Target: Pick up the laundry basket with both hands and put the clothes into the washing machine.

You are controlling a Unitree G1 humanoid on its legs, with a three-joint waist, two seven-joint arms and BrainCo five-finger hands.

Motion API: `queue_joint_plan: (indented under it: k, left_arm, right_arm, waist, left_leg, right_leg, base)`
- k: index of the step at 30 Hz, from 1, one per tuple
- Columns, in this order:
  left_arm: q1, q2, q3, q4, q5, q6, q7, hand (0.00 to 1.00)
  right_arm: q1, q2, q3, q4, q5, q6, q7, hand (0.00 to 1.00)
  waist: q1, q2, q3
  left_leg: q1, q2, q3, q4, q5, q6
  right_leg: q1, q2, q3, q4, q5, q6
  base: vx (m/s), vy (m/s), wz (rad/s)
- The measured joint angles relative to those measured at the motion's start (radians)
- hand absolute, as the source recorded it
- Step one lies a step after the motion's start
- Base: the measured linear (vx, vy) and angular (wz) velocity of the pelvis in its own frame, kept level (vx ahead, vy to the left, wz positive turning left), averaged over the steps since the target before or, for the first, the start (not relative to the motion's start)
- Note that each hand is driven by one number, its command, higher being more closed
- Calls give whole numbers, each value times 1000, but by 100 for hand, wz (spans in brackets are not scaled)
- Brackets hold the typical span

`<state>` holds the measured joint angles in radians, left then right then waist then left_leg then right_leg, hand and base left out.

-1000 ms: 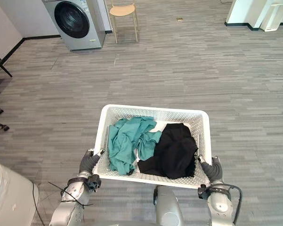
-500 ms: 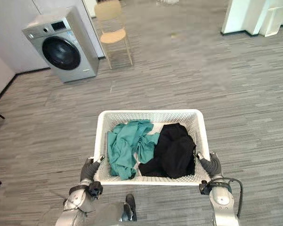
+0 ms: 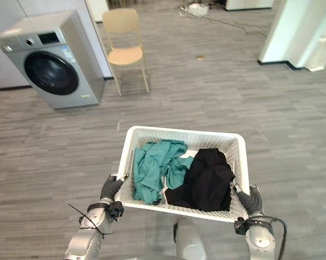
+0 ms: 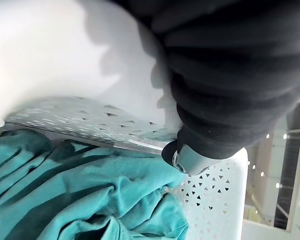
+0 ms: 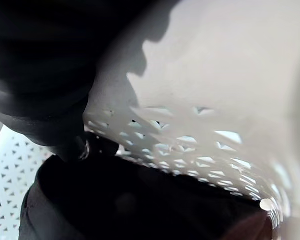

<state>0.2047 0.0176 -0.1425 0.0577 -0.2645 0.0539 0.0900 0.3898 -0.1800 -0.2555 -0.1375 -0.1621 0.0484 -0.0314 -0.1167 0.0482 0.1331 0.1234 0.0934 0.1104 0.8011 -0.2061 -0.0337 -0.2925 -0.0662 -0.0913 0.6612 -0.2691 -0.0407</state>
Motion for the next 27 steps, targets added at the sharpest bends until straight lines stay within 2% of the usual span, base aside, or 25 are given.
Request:
queue_joint_plan:
  k: [1,2,3,4,5,6,7,8,9,10,11,12,14,15,16,17,18,19,21,22,23,24,25,26,27]
  left_arm:
    - [25,-9,5,-18,-4,-1,0,100]
    - [48,-16,6,-30,-10,-8,-2,100]
    - [64,-19,6,-35,-10,-12,-3,100]
    - [82,-17,12,-40,-13,-17,-3,100]
    - [84,-17,16,-41,-17,-20,-3,100]
    - [84,-17,21,-45,-28,-22,-2,100]
    - [84,-23,28,-47,-39,-24,-2,100]
    - [84,-26,29,-48,-40,-25,0,100]
    - [85,-31,31,-49,-40,-29,3,100]
    - [82,-47,32,-50,-39,-30,4,100]
    - [80,-55,28,-48,-36,-26,11,100]
    - [81,-55,23,-45,-36,-20,17,100]
    - [82,-55,20,-3,-36,-18,23,100]
    - [56,-49,18,26,-34,-10,21,100]
    - [44,-48,12,35,-32,3,19,100]
    - [28,-34,-3,35,-24,21,22,100]
    - [29,-30,-7,34,-24,24,22,100]
    - [27,-5,0,32,-26,22,24,100]
    - [19,4,9,32,-26,21,24,100]
    - [1,22,-7,32,-26,20,21,100]
    - [-10,28,-13,32,-26,19,21,100]
    - [-24,28,-20,30,-26,15,20,100]
    - [-31,30,-20,24,-26,11,19,100]
    - [-48,35,-23,13,-26,9,16,100]
    - [-62,14,-33,25,-23,9,20,100]
  right_arm:
    - [3,-9,5,-15,0,0,0,100]
    - [2,-12,6,-15,3,0,3,100]
    - [7,-13,6,-15,3,1,9,100]
    - [7,-20,21,-15,3,3,8,100]
    - [5,-24,27,-16,3,3,8,100]
    - [-8,-34,34,-18,3,3,4,100]
    - [-35,-50,39,-12,3,2,-1,100]
    - [-54,-66,40,-1,3,2,-7,100]
    - [-83,-82,43,18,3,2,-9,100]
    - [-116,-111,42,50,3,-2,-9,100]
    - [-145,-124,41,89,3,-1,-9,100]
    - [-149,-126,40,99,2,-1,-8,100]
    - [-131,-111,37,128,-1,-2,4,100]
    - [-122,-83,13,165,-6,-2,13,100]
    - [-120,-78,-2,180,-8,-1,17,100]
    - [-116,-62,-9,216,-8,4,23,100]
    - [-113,-54,-9,219,-8,4,27,100]
    - [-124,-35,7,220,-8,-1,38,100]
    - [-129,-25,7,220,-8,-2,34,100]
    - [-123,-18,-4,219,-7,-3,34,100]
    - [-122,-10,-12,215,-7,-3,32,100]
    - [-110,2,-31,185,-6,-3,31,100]
    - [-105,4,-35,162,-4,-3,27,100]
    - [-91,6,-43,124,-2,-4,24,100]
    - [-90,-7,-54,113,5,-3,12,100]
  waist:
    - [18,10,1]
    - [34,24,2]
    - [47,31,2]
    - [74,32,3]
    - [85,30,2]
    - [104,24,2]
    - [108,21,2]
    - [107,22,1]
    - [106,22,-1]
    - [102,32,-7]
    - [102,27,-10]
    - [102,24,-13]
    - [101,-25,-71]
    - [72,-74,-86]
    - [67,-75,-85]
    - [68,-71,-86]
    - [57,-57,-90]
    - [54,-63,-70]
    - [46,-46,-52]
    - [36,-36,-32]
    - [34,-39,-22]
    - [25,-31,-16]
    - [17,-33,-18]
    - [16,-54,-14]
    - [26,-32,-12]
  left_leg:
    - [-81,41,-6,194,118,-41]
    - [-147,74,-20,358,141,-65]
    - [-205,94,-25,463,136,-64]
    - [-289,124,23,481,107,-23]
    - [-322,135,56,439,93,-2]
    - [-372,139,125,270,73,28]
    - [-395,119,165,11,70,33]
    - [-393,96,162,-157,74,27]
    - [-381,62,146,-418,102,-3]
    - [-406,42,101,-584,129,-46]
    - [-434,26,84,-615,145,-68]
    - [-433,9,89,-620,146,-66]
    - [-403,-112,78,-601,344,25]
    - [-379,-186,80,-556,297,63]
    - [-371,-199,75,-531,266,72]
    - [-321,-210,53,-533,221,77]
    - [-284,-210,38,-557,209,83]
    - [-173,-198,6,-623,162,77]
    - [-73,-161,-24,-659,143,91]
    - [-4,-126,-51,-663,133,106]
    - [19,-114,-58,-664,128,112]
    - [42,-82,-64,-659,81,106]
    - [55,-70,-58,-653,43,84]
    - [80,-71,-54,-650,-29,44]
    - [114,-39,-65,-628,-69,-1]
  right_leg:
    - [53,20,-8,-5,-37,-11]
    - [121,37,-17,-27,-67,-19]
    - [196,44,-24,-62,-85,-18]
    - [313,46,-24,-159,-94,-8]
    - [352,43,-22,-200,-92,-5]
    - [411,29,-17,-265,-94,2]
    - [453,12,-16,-305,-101,17]
    - [467,5,-15,-315,-105,24]
    - [484,-10,-12,-318,-118,47]
    - [505,-8,5,-327,-135,76]
    - [548,-28,24,-345,-155,114]
    - [576,-46,33,-354,-162,125]
    - [572,-152,94,-213,-180,160]
    - [508,-229,117,5,-99,226]
    - [466,-233,122,109,-2,215]
    - [371,-227,107,273,309,98]
    - [344,-226,106,325,402,67]
    - [209,-206,119,516,212,21]
    - [91,-153,96,530,64,16]
    - [26,-94,95,404,4,49]
    - [3,-76,98,328,-3,59]
    - [-19,-36,94,94,21,95]
    - [-19,-25,95,-57,51,113]
    - [-22,-26,119,-205,154,97]
    - [-16,1,119,-126,138,86]
  base:
    - [697,-160,8]
    - [541,-115,-4]
    - [747,-140,0]
    - [577,-104,3]
    - [662,-103,-6]
    - [541,-42,-6]
    - [547,-14,-7]
    - [574,39,-10]
    - [607,83,-12]
    - [748,149,-28]
    - [655,179,-32]
    - [702,269,-56]
    - [869,343,-21]
    - [816,259,44]
    - [799,203,68]
    - [785,157,45]
    - [884,144,33]
    - [692,62,14]
    - [577,-44,28]
    - [630,-153,47]
    - [505,-169,63]
    - [387,-171,59]
    - [395,-198,71]
    - [509,-253,49]
    - [608,-284,37]
